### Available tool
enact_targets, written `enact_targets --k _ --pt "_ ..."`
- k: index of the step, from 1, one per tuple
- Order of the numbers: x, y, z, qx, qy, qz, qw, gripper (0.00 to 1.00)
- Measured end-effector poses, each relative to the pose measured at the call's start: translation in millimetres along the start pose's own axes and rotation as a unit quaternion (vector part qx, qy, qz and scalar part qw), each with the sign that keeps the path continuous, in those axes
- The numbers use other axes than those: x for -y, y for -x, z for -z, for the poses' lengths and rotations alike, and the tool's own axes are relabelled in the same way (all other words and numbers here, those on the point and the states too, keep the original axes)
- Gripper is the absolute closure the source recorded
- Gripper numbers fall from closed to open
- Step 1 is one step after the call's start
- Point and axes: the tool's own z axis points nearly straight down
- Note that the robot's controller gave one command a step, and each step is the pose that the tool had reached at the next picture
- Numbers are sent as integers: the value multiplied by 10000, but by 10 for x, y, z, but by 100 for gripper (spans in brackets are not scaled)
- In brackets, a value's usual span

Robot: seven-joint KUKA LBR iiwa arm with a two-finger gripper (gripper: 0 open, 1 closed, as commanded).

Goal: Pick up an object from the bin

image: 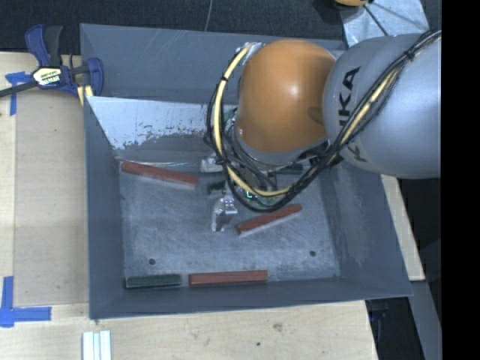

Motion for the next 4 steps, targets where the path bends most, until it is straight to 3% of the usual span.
enact_targets --k 1,2,3,4 --pt "4 16 44 41 10 -10 10000 0" --pt "252 253 -226 85 20 789 9968 0" --pt "709 208 -489 9 -3 1248 9922 0" --pt "1007 250 -949 80 7 -13 10000 0"
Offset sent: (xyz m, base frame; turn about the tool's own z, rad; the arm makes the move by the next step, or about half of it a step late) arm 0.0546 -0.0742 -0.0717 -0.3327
